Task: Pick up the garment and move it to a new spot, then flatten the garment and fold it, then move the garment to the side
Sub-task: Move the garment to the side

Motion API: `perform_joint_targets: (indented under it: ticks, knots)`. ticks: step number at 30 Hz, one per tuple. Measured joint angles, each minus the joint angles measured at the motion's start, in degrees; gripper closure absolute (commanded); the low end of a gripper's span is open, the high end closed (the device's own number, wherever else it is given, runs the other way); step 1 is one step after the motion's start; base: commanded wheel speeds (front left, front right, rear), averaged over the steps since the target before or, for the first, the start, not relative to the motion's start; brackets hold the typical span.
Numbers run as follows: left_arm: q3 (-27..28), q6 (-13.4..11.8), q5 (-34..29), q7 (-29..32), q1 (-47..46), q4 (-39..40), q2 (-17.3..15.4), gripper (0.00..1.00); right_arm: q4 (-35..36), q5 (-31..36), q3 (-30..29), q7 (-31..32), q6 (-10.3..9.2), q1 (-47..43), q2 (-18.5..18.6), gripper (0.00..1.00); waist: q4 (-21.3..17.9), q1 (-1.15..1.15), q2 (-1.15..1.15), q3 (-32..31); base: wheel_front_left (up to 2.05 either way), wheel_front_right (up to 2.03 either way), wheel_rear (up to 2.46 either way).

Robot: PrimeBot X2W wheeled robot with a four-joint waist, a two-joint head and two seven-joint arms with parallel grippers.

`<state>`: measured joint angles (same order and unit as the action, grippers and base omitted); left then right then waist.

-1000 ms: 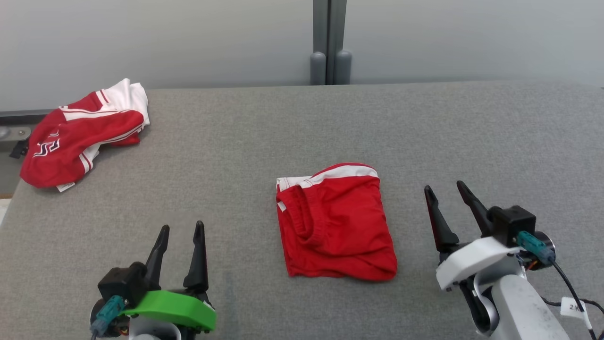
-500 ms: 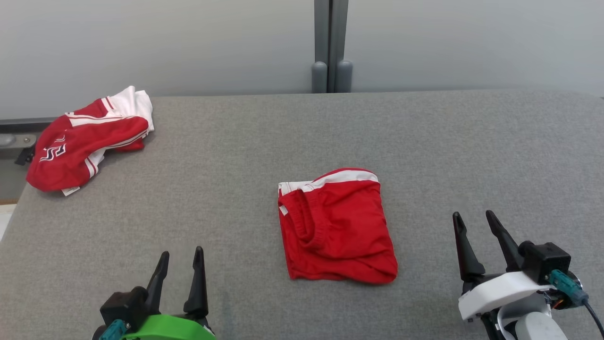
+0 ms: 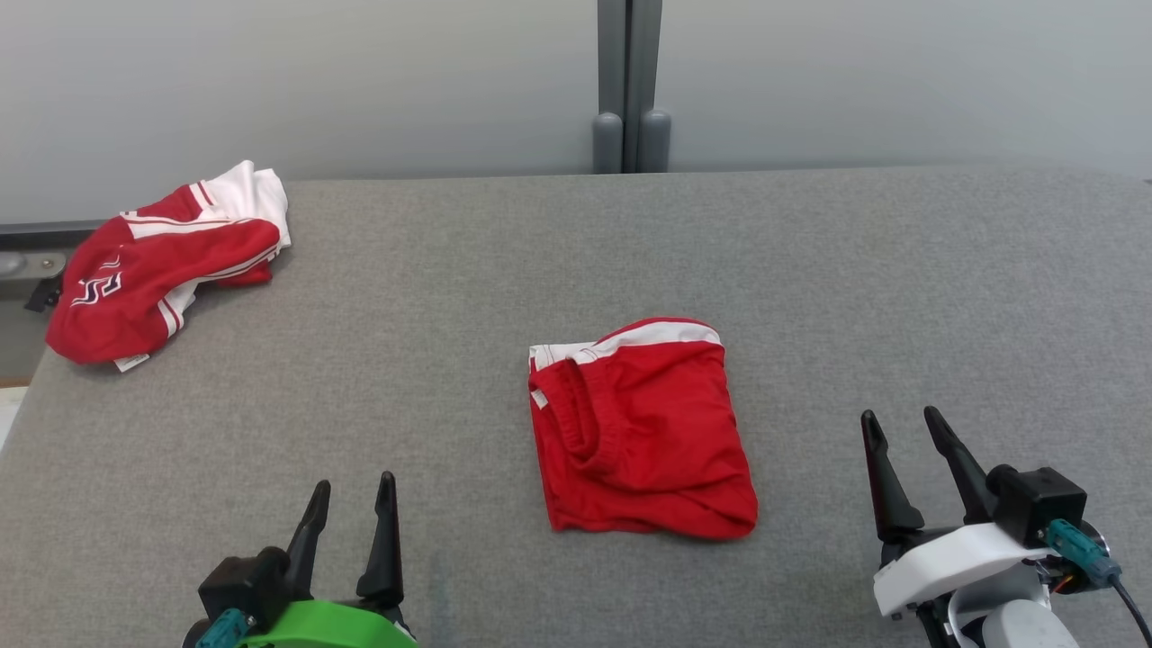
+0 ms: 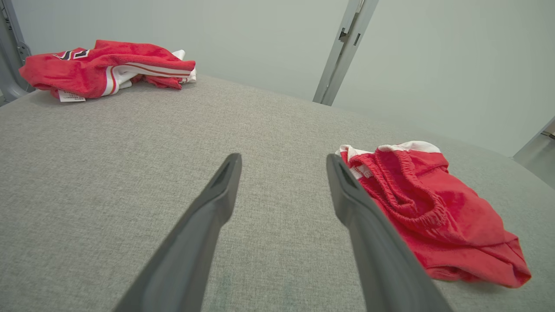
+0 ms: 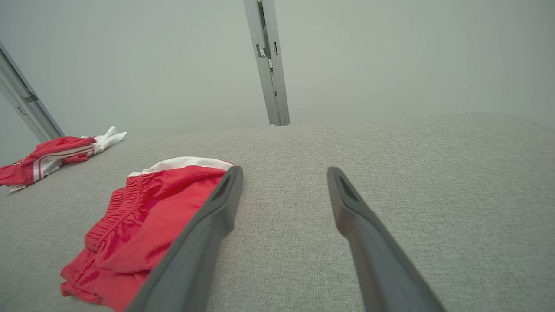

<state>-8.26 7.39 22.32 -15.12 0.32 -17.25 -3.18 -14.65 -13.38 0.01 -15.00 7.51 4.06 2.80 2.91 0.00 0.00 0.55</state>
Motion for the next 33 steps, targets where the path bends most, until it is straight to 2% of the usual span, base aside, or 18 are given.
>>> perform_joint_targets:
  ticks: [9, 15, 22, 33]
  knots:
    - [-0.2, 0.0, 0.0, 0.0, -0.3, 0.1, 0.0, 0.00, -2.3, 1.3, 0.1, 0.0, -0.01, 0.6, 0.0, 0.00, 0.4, 0.00, 0.00, 0.6, 0.00, 0.00, 0.00]
    - [-0.9, 0.0, 0.0, 0.0, -1.6, 0.3, 0.1, 0.00, -5.7, 4.2, 2.1, 1.3, -0.01, 6.1, 0.0, 0.00, 1.3, 0.00, 0.00, 1.8, 0.00, 0.00, 0.00]
    - [-1.6, 0.0, 0.0, 0.0, -2.8, 0.0, 0.1, 0.00, -7.2, 6.1, 3.9, 12.7, -0.01, 15.4, 0.0, 0.00, 2.8, 0.00, 0.00, 3.5, 0.00, 0.00, 0.00]
    - [-1.8, 0.0, 0.1, 0.0, -3.7, -0.6, 0.0, 0.00, -11.6, 3.8, 3.5, 29.3, -0.01, 18.9, 0.0, 0.00, 7.4, 0.00, 0.00, 5.3, 0.00, 0.00, 0.00]
